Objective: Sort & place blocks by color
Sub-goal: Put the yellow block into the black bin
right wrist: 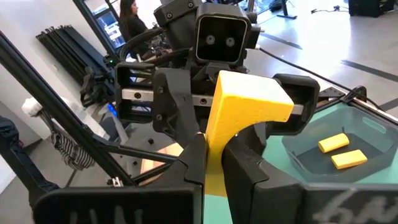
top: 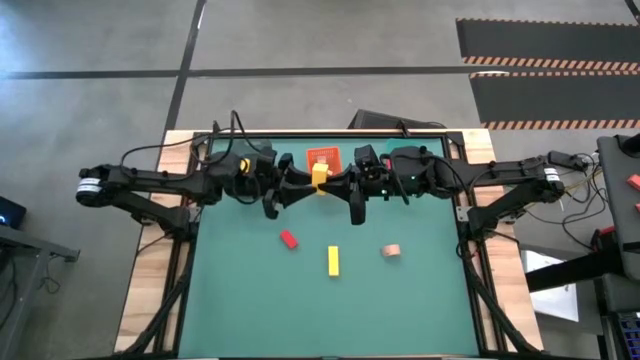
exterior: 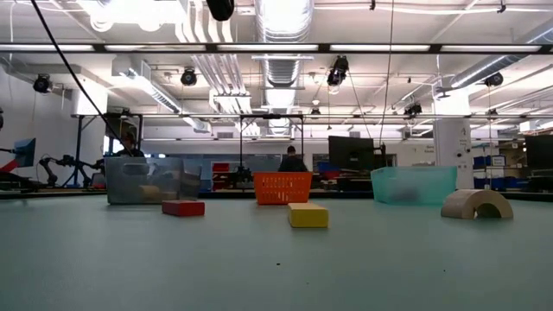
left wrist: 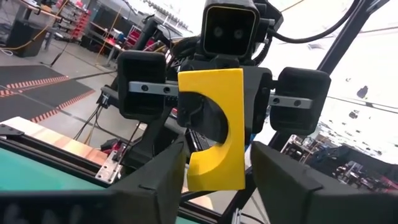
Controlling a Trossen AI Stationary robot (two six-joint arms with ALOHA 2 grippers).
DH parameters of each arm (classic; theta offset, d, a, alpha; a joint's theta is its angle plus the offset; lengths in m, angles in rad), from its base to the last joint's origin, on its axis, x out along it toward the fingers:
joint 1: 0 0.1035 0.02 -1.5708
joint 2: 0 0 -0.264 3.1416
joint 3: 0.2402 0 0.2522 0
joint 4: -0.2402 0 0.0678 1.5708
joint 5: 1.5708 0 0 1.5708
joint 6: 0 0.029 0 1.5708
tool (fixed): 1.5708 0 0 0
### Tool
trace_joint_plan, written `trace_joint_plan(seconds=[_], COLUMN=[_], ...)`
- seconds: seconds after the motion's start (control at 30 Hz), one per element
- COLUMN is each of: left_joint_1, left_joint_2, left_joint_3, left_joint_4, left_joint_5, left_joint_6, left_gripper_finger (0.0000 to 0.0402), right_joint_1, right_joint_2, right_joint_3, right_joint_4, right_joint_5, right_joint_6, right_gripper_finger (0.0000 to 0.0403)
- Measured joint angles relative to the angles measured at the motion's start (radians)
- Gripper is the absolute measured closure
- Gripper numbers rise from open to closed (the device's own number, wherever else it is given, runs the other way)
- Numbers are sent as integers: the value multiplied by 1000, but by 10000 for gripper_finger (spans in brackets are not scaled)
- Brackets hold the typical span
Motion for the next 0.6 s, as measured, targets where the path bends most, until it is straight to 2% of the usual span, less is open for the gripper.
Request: trace_joint_plan(seconds=[0.4,0.6], left_joint_1=[-1,-1], left_joint_2=[-1,-1], left_joint_3=[1,1], left_joint_4=[6,0], left_joint_5=[0,1], left_joint_6=[2,-2], left_gripper_finger=[364,384], right_joint_1=[0,0], right_joint_2=[0,0], right_joint_3=[0,0], right_joint_4=[-9,-17], right_joint_5=[2,4], right_joint_6=[3,-1], right_gripper_finger=[372,342])
